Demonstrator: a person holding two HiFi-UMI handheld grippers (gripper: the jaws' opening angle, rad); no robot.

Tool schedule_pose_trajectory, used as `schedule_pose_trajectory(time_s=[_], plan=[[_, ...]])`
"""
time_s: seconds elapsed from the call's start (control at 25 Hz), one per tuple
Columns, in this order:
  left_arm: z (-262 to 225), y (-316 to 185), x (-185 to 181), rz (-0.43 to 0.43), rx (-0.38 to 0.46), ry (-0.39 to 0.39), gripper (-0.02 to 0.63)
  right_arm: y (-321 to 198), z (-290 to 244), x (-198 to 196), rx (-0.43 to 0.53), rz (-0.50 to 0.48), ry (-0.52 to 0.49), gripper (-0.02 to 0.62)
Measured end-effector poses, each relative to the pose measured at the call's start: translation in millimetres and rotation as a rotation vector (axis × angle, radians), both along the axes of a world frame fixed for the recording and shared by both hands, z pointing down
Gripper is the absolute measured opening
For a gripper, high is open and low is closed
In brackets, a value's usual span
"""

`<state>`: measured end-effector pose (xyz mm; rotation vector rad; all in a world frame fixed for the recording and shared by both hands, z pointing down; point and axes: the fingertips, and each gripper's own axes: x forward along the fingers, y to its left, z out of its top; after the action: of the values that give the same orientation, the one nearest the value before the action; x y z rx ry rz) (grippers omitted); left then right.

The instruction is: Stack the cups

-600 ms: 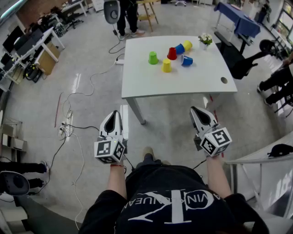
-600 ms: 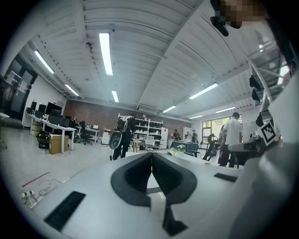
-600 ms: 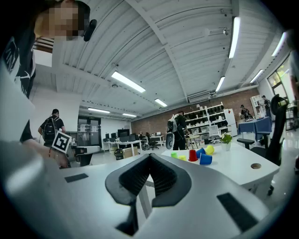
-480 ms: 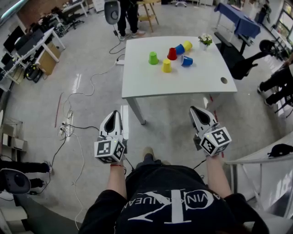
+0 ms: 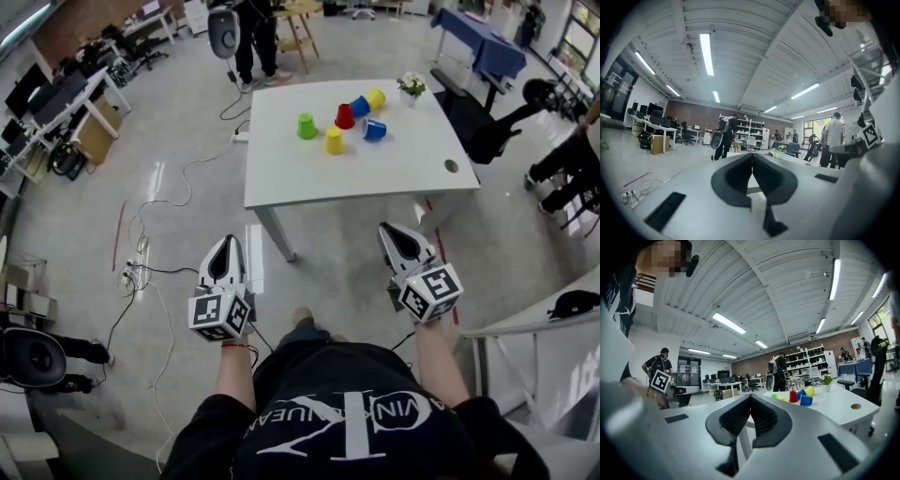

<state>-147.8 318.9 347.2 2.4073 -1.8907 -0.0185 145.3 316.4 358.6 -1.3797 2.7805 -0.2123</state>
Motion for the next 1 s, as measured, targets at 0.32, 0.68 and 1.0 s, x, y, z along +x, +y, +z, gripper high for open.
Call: schedule_pose_trajectory(time_s=[0.32,0.68,1.0], plan=[[3,-5,12,0.019,0.002,-0.005,0.005,-5,6,11,-0.018,0.012,-0.006,0.106],[23,-43,9,0.041,-0.045,0.003,0.005,-33,24,9,-0.061,0.018,-0.022,0.120],[32,-131,18,0.156,-0.043,-0.033,0.005,-110,45,-6,-0.111,0.057,-0.023,0.130]])
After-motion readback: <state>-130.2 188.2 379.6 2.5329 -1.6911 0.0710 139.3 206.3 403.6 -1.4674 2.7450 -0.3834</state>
